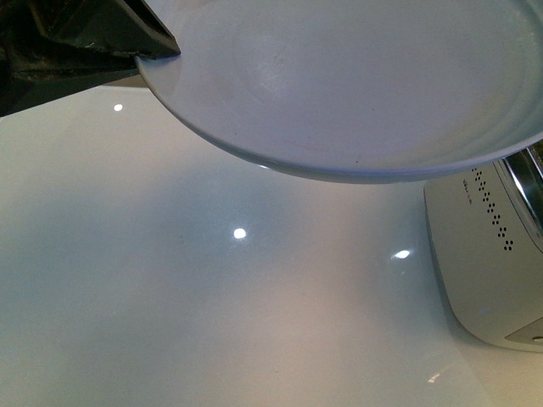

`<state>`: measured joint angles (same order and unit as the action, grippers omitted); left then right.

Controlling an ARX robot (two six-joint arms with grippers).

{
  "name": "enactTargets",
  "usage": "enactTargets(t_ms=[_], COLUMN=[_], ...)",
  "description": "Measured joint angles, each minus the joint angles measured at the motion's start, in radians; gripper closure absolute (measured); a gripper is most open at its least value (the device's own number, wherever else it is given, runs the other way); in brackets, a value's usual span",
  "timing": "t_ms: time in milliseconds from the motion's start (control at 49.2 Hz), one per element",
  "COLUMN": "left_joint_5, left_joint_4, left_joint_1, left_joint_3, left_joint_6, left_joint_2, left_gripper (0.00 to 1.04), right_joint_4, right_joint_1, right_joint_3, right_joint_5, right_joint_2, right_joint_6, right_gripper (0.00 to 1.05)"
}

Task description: Left arm holds plate, right arm toasts bread

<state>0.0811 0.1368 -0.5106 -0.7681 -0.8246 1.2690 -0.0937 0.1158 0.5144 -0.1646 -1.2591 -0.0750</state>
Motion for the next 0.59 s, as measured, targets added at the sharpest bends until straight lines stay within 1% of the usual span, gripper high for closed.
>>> enactTargets(t_ms=[20, 61, 183, 224, 244, 366, 427, 529, 549, 590], left_joint_5=[0.000, 0.000, 0.000, 0.000, 0.000, 0.000, 0.000, 0.000, 0.000, 0.000], left_joint_4=[0.000, 0.000, 0.000, 0.000, 0.000, 0.000, 0.000, 0.000, 0.000, 0.000], left_joint_1=[0.000, 0.000, 0.000, 0.000, 0.000, 0.000, 0.000, 0.000, 0.000, 0.000], left_joint_3=[0.000, 0.000, 0.000, 0.000, 0.000, 0.000, 0.000, 0.000, 0.000, 0.000], left_joint_6=[0.000, 0.000, 0.000, 0.000, 0.000, 0.000, 0.000, 0.000, 0.000, 0.000], left_joint_2=[0.000, 0.000, 0.000, 0.000, 0.000, 0.000, 0.000, 0.000, 0.000, 0.000], left_gripper=[1.02, 1.02, 1.02, 1.02, 1.02, 1.02, 1.02, 1.02, 1.02, 1.02], right_joint_4=[-0.001, -0.004, -0.008, -0.008, -0.008, -0.008, -0.008, -0.014, -0.015, -0.015], right_joint_1=[0.000, 0.000, 0.000, 0.000, 0.000, -0.001, -0.003, -0.010, -0.013, -0.018], right_joint_3=[-0.001, -0.003, -0.023, -0.035, -0.037, -0.053, -0.055, -0.067, -0.071, -0.078], right_joint_5=[0.000, -0.001, -0.002, -0.003, -0.003, -0.002, -0.003, -0.008, -0.008, -0.012], right_joint_2=[-0.003, -0.008, -0.011, -0.011, -0.011, 0.012, 0.031, 0.100, 0.126, 0.163], right_joint_6=[0.000, 0.003, 0.009, 0.011, 0.011, 0.027, 0.030, 0.043, 0.053, 0.064], right_gripper=[1.01, 0.96, 0.74, 0.66, 0.64, 0.43, 0.36, 0.19, 0.14, 0.08])
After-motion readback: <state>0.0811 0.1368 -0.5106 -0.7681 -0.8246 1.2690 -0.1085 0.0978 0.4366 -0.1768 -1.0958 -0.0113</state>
